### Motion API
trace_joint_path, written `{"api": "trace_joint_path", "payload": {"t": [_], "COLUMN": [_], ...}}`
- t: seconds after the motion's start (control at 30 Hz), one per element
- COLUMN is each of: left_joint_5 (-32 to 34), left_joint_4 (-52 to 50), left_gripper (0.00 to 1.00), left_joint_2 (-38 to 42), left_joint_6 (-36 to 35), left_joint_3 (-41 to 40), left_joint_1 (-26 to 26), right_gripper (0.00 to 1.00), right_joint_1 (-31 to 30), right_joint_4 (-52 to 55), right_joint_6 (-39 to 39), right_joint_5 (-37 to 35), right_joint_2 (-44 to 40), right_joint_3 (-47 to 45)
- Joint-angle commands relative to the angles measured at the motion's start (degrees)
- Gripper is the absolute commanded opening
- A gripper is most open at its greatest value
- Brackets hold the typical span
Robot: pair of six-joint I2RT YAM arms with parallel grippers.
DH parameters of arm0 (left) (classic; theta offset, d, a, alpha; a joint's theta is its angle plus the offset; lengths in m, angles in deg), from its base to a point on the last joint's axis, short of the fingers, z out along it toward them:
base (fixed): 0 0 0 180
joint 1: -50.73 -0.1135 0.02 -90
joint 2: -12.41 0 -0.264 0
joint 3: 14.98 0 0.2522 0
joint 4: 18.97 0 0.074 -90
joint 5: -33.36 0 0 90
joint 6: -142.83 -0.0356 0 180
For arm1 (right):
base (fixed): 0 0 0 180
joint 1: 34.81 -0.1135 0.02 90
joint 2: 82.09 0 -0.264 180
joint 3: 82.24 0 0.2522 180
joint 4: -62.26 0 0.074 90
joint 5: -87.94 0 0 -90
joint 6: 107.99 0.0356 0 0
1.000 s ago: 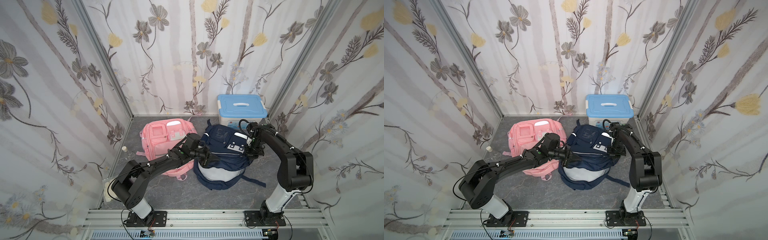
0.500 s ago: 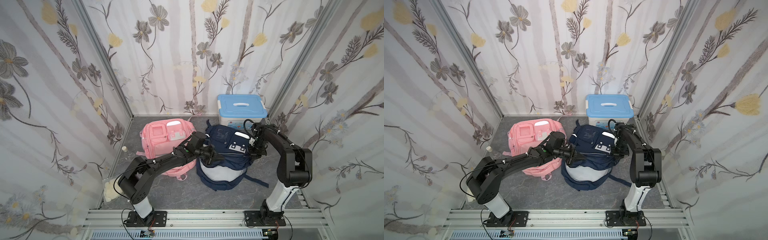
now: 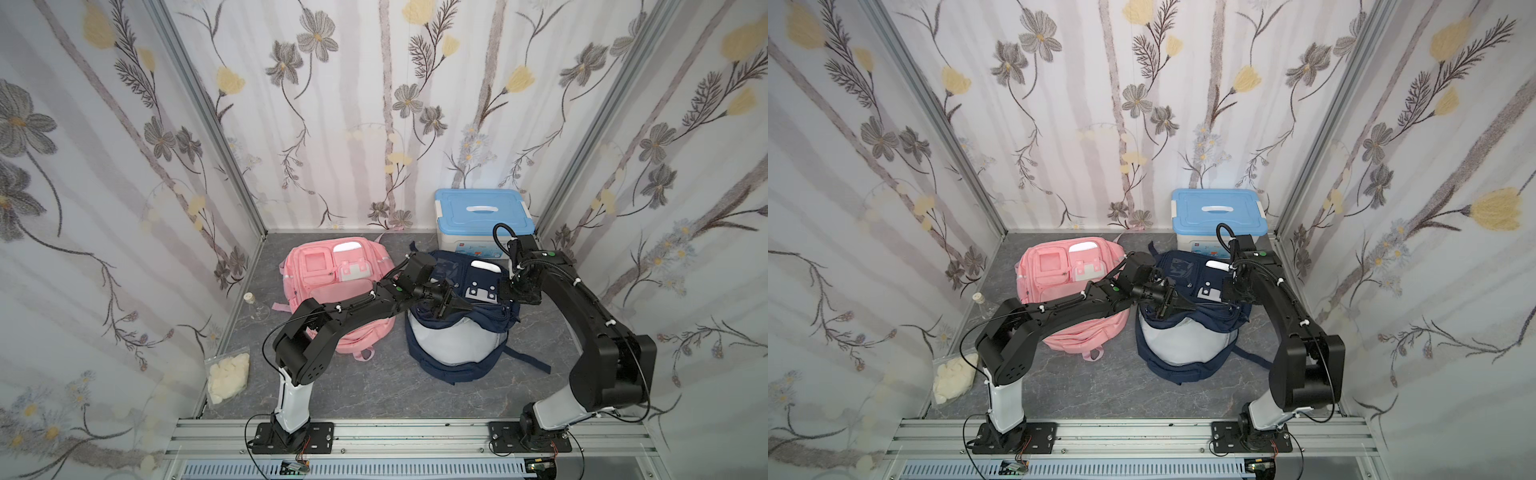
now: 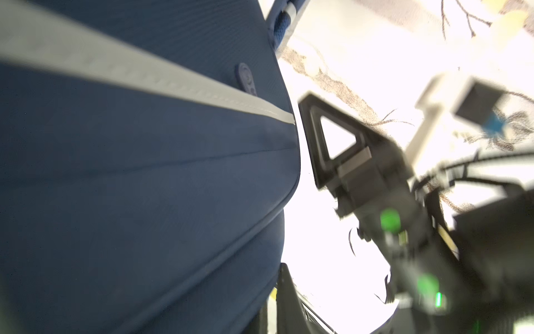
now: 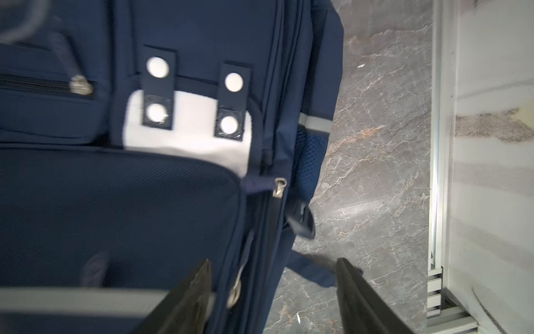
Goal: Zip up the backpack
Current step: Zip the zipper on the backpack, then adjust the backpack at the center of the board.
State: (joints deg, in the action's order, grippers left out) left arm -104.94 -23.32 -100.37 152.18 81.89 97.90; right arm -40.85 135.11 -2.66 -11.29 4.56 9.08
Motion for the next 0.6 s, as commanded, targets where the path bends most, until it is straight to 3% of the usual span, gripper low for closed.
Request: {"api": "trace_joint_path", "payload": {"t": [0.0, 0.23, 0.3, 0.43, 0.57], "left_joint_5": [0.82, -0.13, -0.31, -1.51, -0.13], "left_joint_4": [5.15, 6.32, 5.92, 2.96, -12.5], "left_gripper": [0.0, 0.43, 0.62, 0.67, 0.65], "left_joint_2": [-5.0, -13.9, -14.73, -13.3, -6.98], "left_joint_6": [3.41, 4.28, 3.42, -0.57, -14.93], "left_joint_3": [5.45, 15.75, 16.74, 15.64, 13.34], "left_joint_1": [0.51, 1.88, 1.94, 1.36, -1.64], "right_gripper": [0.71, 0.76, 0.76, 0.75, 0.72], "right_joint_1": [-3.7, -8.37, -8.58, -8.77, -9.86], "right_joint_4": [-0.1, -0.52, -1.06, -1.08, -1.37], "right_joint_6": [5.87, 11.97, 12.47, 13.13, 14.6], "right_joint_5": [-0.4, 0.42, 1.2, 1.3, 2.19], "right_joint_2": [-6.44, -19.24, -20.7, -20.9, -20.48], "right_joint_3": [-2.46, -8.77, -9.97, -10.65, -10.67]}}
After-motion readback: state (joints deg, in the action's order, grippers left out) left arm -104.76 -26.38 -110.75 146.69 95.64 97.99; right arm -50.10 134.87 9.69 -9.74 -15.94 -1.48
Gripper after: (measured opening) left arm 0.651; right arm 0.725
